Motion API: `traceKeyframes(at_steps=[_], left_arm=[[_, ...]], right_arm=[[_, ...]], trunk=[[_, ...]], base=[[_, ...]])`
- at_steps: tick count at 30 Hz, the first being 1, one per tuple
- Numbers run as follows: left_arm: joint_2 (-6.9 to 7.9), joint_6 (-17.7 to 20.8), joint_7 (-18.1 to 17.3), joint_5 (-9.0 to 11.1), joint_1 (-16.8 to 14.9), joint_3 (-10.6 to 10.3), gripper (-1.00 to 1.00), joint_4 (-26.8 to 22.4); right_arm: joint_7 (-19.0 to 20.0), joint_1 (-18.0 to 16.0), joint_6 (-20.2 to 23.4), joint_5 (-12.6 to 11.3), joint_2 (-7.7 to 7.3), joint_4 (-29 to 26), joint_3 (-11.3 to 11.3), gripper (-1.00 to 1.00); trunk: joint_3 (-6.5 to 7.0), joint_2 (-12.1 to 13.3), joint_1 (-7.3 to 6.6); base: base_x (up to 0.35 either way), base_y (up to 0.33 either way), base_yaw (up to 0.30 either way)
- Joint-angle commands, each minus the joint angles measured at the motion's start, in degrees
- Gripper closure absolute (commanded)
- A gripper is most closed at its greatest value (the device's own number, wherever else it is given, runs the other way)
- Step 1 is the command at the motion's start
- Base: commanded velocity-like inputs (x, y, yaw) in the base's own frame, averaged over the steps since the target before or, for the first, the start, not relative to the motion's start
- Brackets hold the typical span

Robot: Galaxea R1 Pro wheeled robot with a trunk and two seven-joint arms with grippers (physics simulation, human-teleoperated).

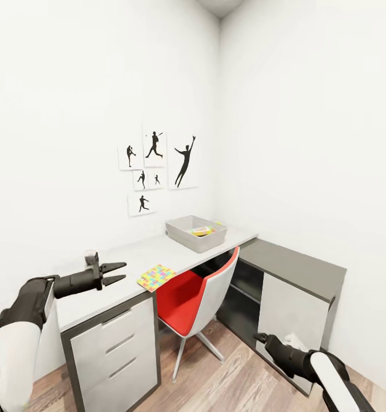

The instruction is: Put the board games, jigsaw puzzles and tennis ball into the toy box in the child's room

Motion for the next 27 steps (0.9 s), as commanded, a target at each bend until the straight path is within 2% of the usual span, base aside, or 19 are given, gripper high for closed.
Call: traceKeyframes(at_steps=[1,2,3,4,8,10,12,14,16,19,21,23,27], left_arm=[[-1.27,0.7,-0.5,-0.7,0.0,-0.1,-1.0,-0.1],[-3.46,0.8,-0.5,-0.8,0.2,-0.7,-1.0,-0.4],[-4.51,0.9,-0.5,-0.8,0.3,-1.1,-1.0,-0.7],[-6.45,1.1,-0.5,-0.9,0.6,-2.2,-1.0,-1.9],[-11.07,2.1,-0.5,-1.0,1.9,-5.8,-1.0,-6.8],[-12.63,2.8,-0.5,-1.0,2.3,-7.0,-1.0,-8.3],[-13.33,3.0,-0.5,-1.0,2.5,-7.5,-1.0,-8.9],[-15.05,3.0,-0.5,-1.0,3.3,-8.0,-1.0,-9.5],[-16.53,2.8,1.6,-1.0,4.5,-8.0,-1.0,-9.7],[-18.76,1.2,7.2,-0.5,6.6,-7.9,-1.0,-9.9],[-19.56,0.1,9.3,-0.3,7.1,-7.8,-1.0,-9.9],[-20.4,-1.6,11.5,0.3,7.7,-7.6,-1.0,-9.9],[-21.17,-3.1,13.7,3.8,8.3,-7.1,-1.0,-9.9]], right_arm=[[-0.5,-0.1,0.2,-0.5,-0.01,0.1,0.0,-1.0],[-0.6,-0.1,0.2,-0.4,-0.02,0.3,-0.1,-1.0],[-0.6,-0.2,0.2,-0.4,-0.02,0.4,-0.1,-1.0],[-0.6,-0.2,0.2,-0.4,-0.03,0.5,-0.1,-1.0],[-0.6,-0.3,0.1,-0.3,-0.03,0.7,-0.1,-1.0],[-0.6,-0.3,0.1,-0.3,-0.04,0.8,-0.1,-1.0],[-0.6,-0.3,0.1,-0.3,-0.04,0.9,-0.1,-1.0],[-0.6,-0.3,0.1,-0.3,-0.04,1.5,-0.1,-1.0],[-0.6,-0.4,0.1,-0.3,-0.04,1.9,-0.1,-1.0],[-0.6,-0.4,0.1,-0.3,-0.09,2.1,-0.1,-1.0],[-0.6,-0.4,0.1,-0.3,-0.1,2.2,-0.1,-1.0],[-0.6,-0.4,0.1,-0.3,-0.11,2.2,-0.1,-1.0],[-0.6,-0.4,-0.7,-0.3,-0.12,2.3,-0.1,-1.0]], trunk=[[-0.07,-0.1,0.0],[-0.07,-0.1,0.0],[-0.07,-0.1,0.0],[-0.07,-0.1,0.0],[-0.07,-0.1,0.0],[-0.07,-0.1,0.0],[-0.07,-0.1,0.0],[-0.07,-0.1,0.0],[-0.07,-0.1,0.0],[-0.07,-0.1,0.0],[-0.07,-0.1,0.0],[-0.07,-0.1,0.0],[-0.07,-0.1,0.0]], base=[[0.0,0.0,0.0],[0.0,0.0,0.0],[0.0,0.0,0.0],[0.0,0.0,0.0],[0.0,0.0,0.0],[0.0,0.0,0.0],[0.0,0.0,0.0],[0.0,0.0,0.0],[0.0,0.0,0.0],[0.0,0.0,0.0],[0.0,0.0,0.0],[0.0,0.0,0.0],[0.0,0.0,0.0]])
